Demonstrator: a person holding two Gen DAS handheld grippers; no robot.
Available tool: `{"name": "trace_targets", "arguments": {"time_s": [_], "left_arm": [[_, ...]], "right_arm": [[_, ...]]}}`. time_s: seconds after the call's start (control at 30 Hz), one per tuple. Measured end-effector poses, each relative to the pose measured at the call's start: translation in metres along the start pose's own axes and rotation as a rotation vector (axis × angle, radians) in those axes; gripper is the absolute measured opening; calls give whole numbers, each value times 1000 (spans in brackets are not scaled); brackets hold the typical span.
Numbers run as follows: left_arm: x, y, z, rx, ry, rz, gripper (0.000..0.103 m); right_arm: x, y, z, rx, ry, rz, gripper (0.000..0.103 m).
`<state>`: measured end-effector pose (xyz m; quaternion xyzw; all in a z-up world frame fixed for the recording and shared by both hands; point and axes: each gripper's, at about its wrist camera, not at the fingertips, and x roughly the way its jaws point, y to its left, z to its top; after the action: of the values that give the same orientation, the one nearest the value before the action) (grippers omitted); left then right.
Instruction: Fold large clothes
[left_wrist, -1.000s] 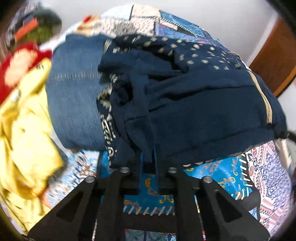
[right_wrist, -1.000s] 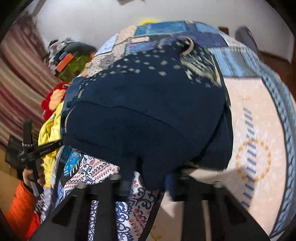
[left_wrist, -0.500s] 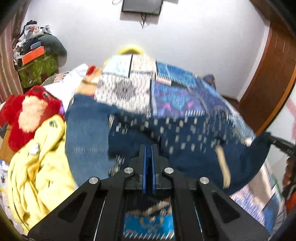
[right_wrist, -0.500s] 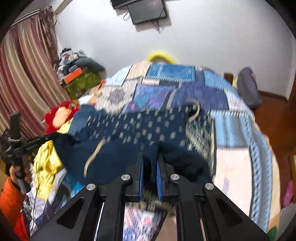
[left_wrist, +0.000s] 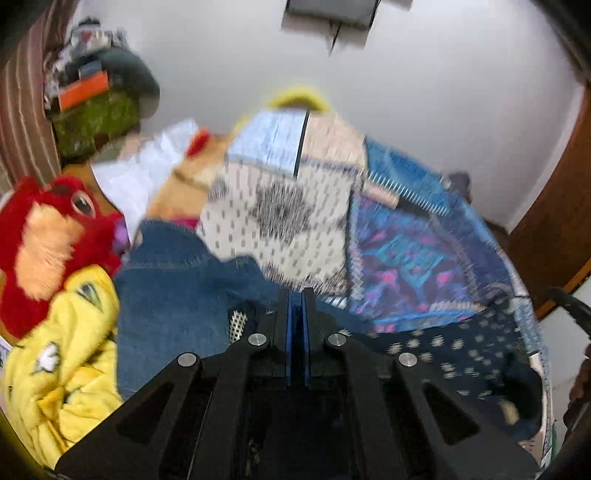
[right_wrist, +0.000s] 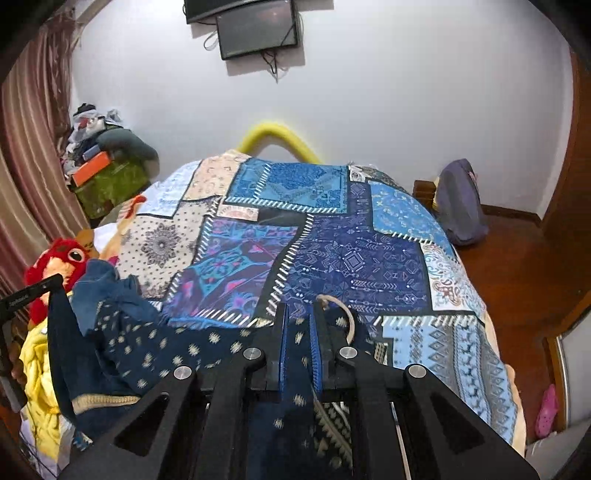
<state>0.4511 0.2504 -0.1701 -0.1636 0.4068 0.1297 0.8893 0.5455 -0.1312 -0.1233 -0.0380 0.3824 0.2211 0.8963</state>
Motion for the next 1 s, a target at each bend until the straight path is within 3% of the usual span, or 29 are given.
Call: {"name": "trace_targets", "arguments": {"time_s": [0.1,0.2,0.3,0.33,0.37,0.43,0.57,0.7,0.77,0.9,1.0], "left_arm": [[29,6,-11,4,68,20,5],[35,9,-25,20,81,29,5],[21,6,-34,58,65,45,18],[14,5,-36,73,56,56,33],[6,4,-39,87,44,70,57],[-10,3,-44,101,22,92,88],[-30,2,-63,126,27,73,91],[-26,-2,-92,157,120,41,91],[-16,-8,-114,196,174,40,91],[5,-17,-149,245,258,40,92],[7,-18,-158,239,234,46,92]], "right_arm": [[6,3,-10,-16,-1,46,8],[-1,11,-27,-56,-1,86,8],[-14,21,-41,-118,-10,100,8],[-17,23,-44,-133,-8,95,8],[-20,24,-47,-141,5,104,8],[-21,24,-52,-133,46,151,9],[-13,34,-70,-165,145,208,9],[19,60,-106,-381,253,12,9],[28,67,-121,-477,232,-64,9],[23,65,-127,-484,180,-152,9],[21,53,-124,-486,139,-387,13]]}}
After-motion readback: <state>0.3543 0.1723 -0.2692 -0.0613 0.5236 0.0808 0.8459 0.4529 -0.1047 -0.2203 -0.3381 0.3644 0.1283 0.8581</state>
